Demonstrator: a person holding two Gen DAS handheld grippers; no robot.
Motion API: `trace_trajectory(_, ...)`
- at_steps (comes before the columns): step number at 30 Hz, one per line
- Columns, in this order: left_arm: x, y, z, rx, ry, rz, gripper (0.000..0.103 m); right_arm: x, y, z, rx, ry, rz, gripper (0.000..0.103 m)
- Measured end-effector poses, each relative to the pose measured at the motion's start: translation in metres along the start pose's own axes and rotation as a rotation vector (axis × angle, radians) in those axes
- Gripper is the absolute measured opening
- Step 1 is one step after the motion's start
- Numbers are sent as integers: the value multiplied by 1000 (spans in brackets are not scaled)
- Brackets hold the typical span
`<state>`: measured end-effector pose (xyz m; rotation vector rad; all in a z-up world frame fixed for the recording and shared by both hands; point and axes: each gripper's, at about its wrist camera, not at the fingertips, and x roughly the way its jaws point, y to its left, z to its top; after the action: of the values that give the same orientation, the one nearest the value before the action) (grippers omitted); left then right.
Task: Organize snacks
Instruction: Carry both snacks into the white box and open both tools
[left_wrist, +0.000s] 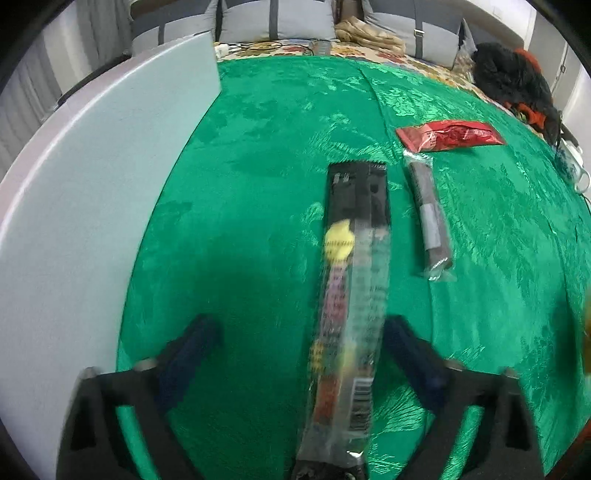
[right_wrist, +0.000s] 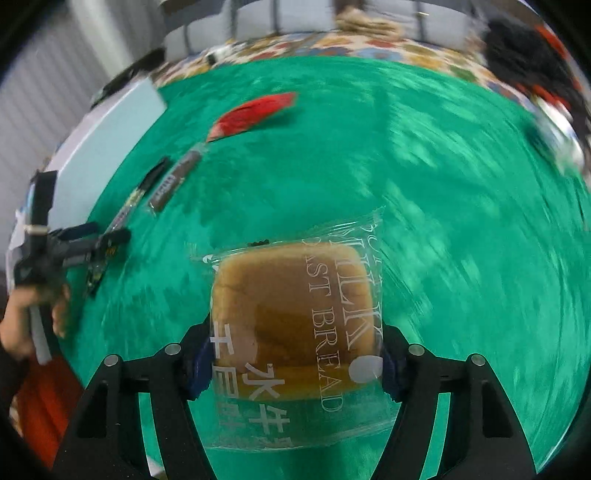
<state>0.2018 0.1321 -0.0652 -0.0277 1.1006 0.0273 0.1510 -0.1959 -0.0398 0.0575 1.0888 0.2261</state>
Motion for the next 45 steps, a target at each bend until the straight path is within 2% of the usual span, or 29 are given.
trace_trajectory(2, -6, -9, 2, 61, -8, -9, 20, -15, -18, -18, 89, -42, 17, 73)
trace_trajectory(4, -12, -9, -2, 65, -4, -35, 18, -22, -28, -29, 159, -66, 32, 73)
trace_trajectory(7, -22, 0, -18, 4, -10, -94, 17, -27, -37, -50, 218, -68, 40, 73)
trace_trajectory(9, -40, 9, -38, -81, -20, -197, 17, -27, -35, -58, 217, -56, 44, 72)
trace_trajectory(12, -69, 11, -58, -135, -53, -292, 17, -24, -22, -59, 198, -39, 62, 72)
trace_trajectory(16, -119, 21, -60, -177, -124, -392, 17, -29, 16, -31, 137, -58, 116, 72)
trace_trajectory(19, -154, 49, -50, -214, -186, -407, 17, -45, 68, 8, 48, -104, 182, 72)
trace_trajectory(21, -177, 83, -39, -247, -230, -378, 17, -58, 115, 40, -32, -144, 235, 72)
trace_trajectory(23, -192, 118, -33, -277, -261, -319, 17, -71, 163, 68, -104, -178, 289, 72)
trace_trajectory(27, -207, 199, -30, -345, -283, -125, 17, -89, 275, 118, -246, -230, 414, 72)
trace_trajectory(29, -207, 234, -32, -374, -280, -28, 18, -87, 330, 133, -315, -247, 437, 73)
trace_trajectory(30, -204, 246, -35, -383, -276, 11, 18, -85, 344, 137, -331, -250, 445, 74)
trace_trajectory(31, -201, 261, -37, -399, -269, 69, 26, -77, 365, 141, -341, -247, 465, 74)
trace_trajectory(32, -198, 270, -42, -409, -261, 96, 46, -66, 386, 146, -335, -233, 484, 77)
trace_trajectory(33, -193, 284, -50, -428, -247, 130, 59, -57, 397, 149, -327, -218, 485, 81)
trace_trajectory(34, -192, 293, -56, -443, -242, 151, 78, -47, 409, 150, -319, -195, 468, 81)
trace_trajectory(36, -189, 305, -70, -462, -254, 178, 80, -33, 422, 156, -295, -187, 429, 81)
trace_trajectory(40, -188, 305, -91, -454, -253, 185, 80, -33, 403, 159, -263, -245, 429, 81)
trace_trajectory(43, -191, 287, -96, -416, -264, 165, 80, -27, 368, 149, -291, -260, 312, 81)
trace_trajectory(45, -196, 260, -93, -368, -287, 123, 80, -11, 331, 131, -315, -250, 192, 81)
